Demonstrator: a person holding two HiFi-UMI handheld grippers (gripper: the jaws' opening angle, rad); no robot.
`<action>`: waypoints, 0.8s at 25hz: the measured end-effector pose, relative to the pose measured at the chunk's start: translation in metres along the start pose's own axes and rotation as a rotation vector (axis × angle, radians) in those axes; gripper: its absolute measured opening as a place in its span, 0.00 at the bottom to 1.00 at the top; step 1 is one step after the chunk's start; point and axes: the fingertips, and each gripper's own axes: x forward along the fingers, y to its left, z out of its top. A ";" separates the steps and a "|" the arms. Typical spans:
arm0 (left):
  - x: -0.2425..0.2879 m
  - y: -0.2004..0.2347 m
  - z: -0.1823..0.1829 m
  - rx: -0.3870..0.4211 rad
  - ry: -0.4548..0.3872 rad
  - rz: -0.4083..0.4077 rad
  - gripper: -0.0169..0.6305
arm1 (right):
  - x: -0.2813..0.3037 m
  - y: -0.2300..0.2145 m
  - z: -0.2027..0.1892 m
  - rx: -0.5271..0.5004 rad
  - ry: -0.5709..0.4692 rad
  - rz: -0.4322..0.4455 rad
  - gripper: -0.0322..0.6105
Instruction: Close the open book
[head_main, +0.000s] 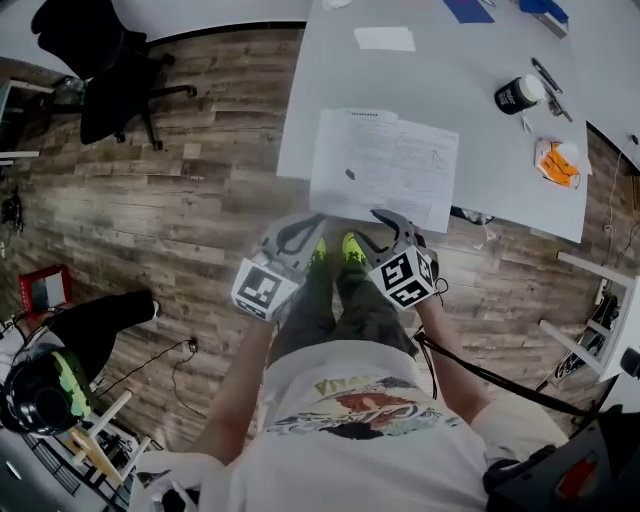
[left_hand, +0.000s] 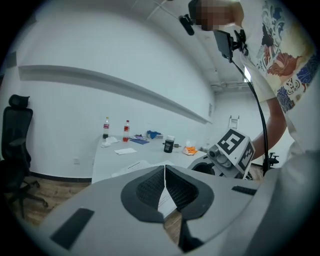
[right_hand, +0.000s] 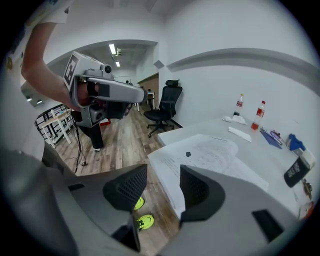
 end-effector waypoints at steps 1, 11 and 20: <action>0.003 0.001 -0.005 0.011 0.002 -0.015 0.05 | 0.004 0.001 0.000 0.011 -0.003 -0.003 0.34; 0.024 0.017 -0.060 0.025 -0.011 -0.099 0.05 | 0.045 0.001 -0.022 -0.031 0.031 -0.115 0.34; 0.014 0.032 -0.090 0.024 -0.014 -0.107 0.05 | 0.084 0.007 -0.055 -0.339 0.190 -0.327 0.35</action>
